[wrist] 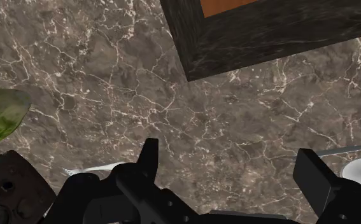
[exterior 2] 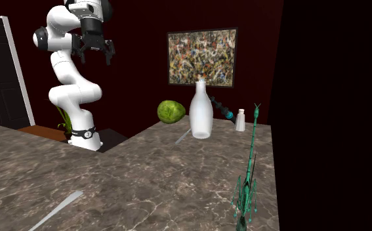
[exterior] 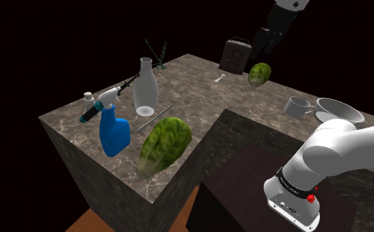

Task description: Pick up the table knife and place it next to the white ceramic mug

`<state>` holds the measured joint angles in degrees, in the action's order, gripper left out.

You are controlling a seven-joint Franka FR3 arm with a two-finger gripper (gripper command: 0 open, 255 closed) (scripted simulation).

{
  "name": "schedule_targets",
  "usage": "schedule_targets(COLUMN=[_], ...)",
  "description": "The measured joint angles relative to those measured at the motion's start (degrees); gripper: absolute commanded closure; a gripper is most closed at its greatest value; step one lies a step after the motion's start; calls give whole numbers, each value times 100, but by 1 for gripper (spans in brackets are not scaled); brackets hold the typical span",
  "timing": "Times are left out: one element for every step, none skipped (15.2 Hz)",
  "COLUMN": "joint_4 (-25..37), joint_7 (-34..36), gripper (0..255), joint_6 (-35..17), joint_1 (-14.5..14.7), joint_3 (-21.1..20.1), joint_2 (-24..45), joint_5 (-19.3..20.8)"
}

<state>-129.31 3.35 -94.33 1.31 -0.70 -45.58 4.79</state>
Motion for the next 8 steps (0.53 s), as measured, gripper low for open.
schedule_targets(joint_4=[0,-61,-137,-188,-273,-367,-415,-467], joint_7=[0,122,315,548,791,1021,1307,1567], gripper=[0,0,0,0,0,0,0,0], joint_6=[0,-37,-67,-117,-155,-236,-280,-337], joint_1=[0,-9,-24,-39,-56,-83,-87,-107], joint_3=[0,-65,-162,-285,-404,-504,-670,-796], joint_2=[0,-1,-12,28,20,45,81,122], joint_5=[0,-43,-111,-193,-279,-356,-468,-562])
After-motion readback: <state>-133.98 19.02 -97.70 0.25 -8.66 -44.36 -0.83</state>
